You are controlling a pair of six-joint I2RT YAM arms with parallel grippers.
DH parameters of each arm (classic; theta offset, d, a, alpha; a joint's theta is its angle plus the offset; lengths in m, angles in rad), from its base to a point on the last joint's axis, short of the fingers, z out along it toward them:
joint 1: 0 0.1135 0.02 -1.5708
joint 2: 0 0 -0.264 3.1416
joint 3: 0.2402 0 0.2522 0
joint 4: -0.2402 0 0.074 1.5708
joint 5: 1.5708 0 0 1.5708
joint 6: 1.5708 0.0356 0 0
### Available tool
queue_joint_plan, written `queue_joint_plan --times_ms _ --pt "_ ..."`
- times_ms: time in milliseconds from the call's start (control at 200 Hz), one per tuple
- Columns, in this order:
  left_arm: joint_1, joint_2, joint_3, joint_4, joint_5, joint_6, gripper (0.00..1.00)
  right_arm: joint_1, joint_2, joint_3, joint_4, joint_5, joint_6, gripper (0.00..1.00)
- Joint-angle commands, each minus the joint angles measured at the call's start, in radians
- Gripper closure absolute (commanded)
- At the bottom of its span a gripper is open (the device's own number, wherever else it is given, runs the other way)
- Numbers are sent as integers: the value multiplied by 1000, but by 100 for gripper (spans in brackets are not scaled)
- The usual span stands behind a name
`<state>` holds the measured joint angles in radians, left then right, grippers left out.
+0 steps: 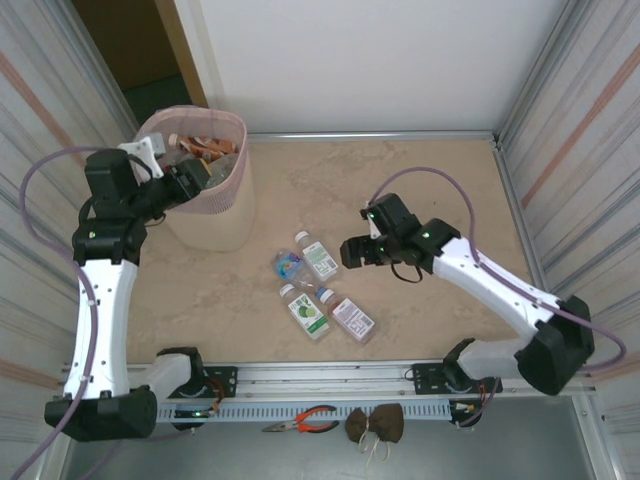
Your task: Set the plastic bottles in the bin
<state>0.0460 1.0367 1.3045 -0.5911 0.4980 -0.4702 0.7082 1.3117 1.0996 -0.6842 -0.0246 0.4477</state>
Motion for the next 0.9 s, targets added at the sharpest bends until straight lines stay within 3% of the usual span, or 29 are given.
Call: queue_joint_plan --times_ms 0,421,897 --pt "5 -61 -46 -55 54 62 53 36 101 105 9 31 -42 17" --pt "5 -189 -128 -153 70 75 52 164 636 597 -193 169 -152 34" --pt "5 -222 -150 -165 70 52 53 144 917 870 -172 241 -173 41"
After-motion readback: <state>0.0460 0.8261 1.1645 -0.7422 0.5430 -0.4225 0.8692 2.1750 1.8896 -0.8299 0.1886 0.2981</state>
